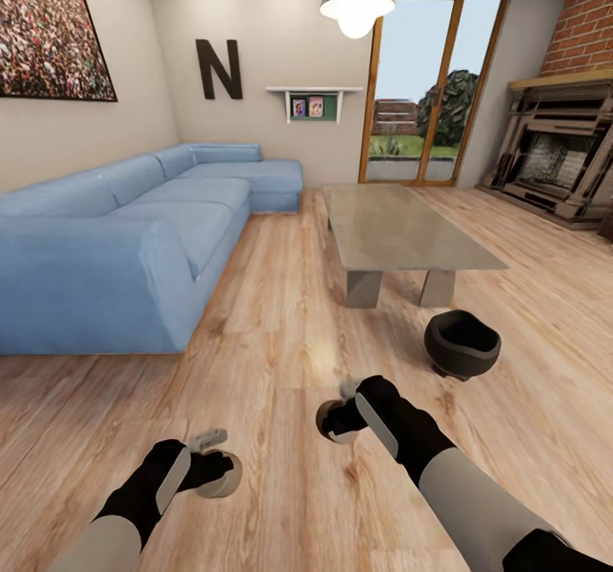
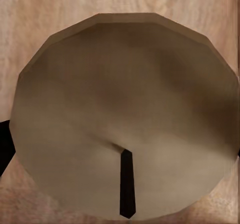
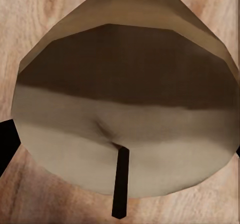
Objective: Place each of the two pumpkins and all three candles from the living room inside a cabinet in the living room (use any cabinet), then make sure every cabinet is closed, and position the cauldron so it is next to a table in the living room.
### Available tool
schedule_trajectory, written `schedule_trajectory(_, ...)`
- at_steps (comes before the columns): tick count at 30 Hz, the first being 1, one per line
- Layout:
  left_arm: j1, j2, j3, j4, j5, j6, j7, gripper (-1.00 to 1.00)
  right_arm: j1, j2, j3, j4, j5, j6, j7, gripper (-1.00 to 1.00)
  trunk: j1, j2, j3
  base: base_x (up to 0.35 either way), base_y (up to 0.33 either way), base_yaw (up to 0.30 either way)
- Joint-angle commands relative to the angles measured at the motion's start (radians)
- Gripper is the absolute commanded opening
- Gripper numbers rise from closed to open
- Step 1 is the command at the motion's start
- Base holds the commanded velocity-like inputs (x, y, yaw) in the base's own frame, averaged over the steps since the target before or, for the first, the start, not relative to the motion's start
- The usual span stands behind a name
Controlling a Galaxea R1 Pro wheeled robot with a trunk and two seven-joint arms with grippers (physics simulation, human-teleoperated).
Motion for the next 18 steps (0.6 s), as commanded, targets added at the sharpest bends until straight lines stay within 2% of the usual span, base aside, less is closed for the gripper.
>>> schedule_trajectory(1, 0.000, 0.000, 0.001, -0.002, 0.008, 0.006, 0.004, -1.00, -0.001, 0.000, 0.003, 0.000, -0.010, 0.003, -0.009, -1.00, -0.001, 0.000, 0.003, 0.000, 0.000, -0.004)
schedule_trajectory(6, 0.000, -0.001, 0.003, -0.002, 0.008, 0.006, 0.003, -1.00, -0.001, -0.002, 0.004, 0.022, -0.010, -0.001, -0.010, -1.00, -0.003, 0.001, 0.022, 0.000, 0.000, -0.074)
schedule_trajectory(13, -0.001, 0.000, 0.002, -0.001, 0.008, 0.008, 0.003, -1.00, -0.001, -0.030, 0.004, 0.072, -0.011, -0.058, -0.009, -1.00, -0.006, 0.003, 0.049, 0.000, 0.000, -0.266)
schedule_trajectory(18, -0.001, 0.013, 0.003, -0.001, 0.007, 0.090, 0.007, -1.00, -0.001, -0.045, 0.004, 0.076, -0.012, -0.063, -0.008, -1.00, -0.008, 0.004, 0.069, 0.000, 0.000, -0.295)
